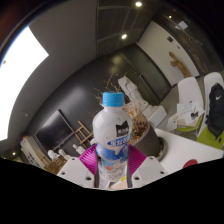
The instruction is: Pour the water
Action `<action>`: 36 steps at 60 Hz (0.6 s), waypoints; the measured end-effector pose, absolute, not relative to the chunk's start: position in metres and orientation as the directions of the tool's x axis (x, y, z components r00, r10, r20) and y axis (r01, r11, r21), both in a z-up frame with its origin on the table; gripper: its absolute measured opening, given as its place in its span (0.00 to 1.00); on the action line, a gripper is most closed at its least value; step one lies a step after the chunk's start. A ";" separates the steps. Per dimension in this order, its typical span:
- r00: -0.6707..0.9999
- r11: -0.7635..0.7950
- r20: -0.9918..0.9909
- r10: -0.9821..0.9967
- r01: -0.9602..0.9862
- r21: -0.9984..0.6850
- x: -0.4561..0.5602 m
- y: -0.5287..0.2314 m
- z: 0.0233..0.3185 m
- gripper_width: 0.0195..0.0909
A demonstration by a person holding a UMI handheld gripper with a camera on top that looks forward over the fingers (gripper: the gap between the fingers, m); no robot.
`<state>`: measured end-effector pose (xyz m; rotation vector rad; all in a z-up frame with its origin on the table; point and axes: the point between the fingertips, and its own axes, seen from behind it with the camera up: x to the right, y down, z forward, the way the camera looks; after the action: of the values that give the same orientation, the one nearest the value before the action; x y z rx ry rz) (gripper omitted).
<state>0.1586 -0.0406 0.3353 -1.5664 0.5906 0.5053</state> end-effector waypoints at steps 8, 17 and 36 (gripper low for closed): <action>0.892 -0.020 -0.396 -0.217 -0.409 -0.912 0.244 -0.048 0.320 0.24; 0.926 -0.114 -0.167 -0.338 -0.217 -0.969 0.306 -0.060 0.238 0.24; 0.924 -0.372 0.020 -0.382 -0.134 -0.919 0.341 -0.061 0.066 0.24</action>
<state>0.3413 -0.0607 0.0660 -1.9511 0.3741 -0.2740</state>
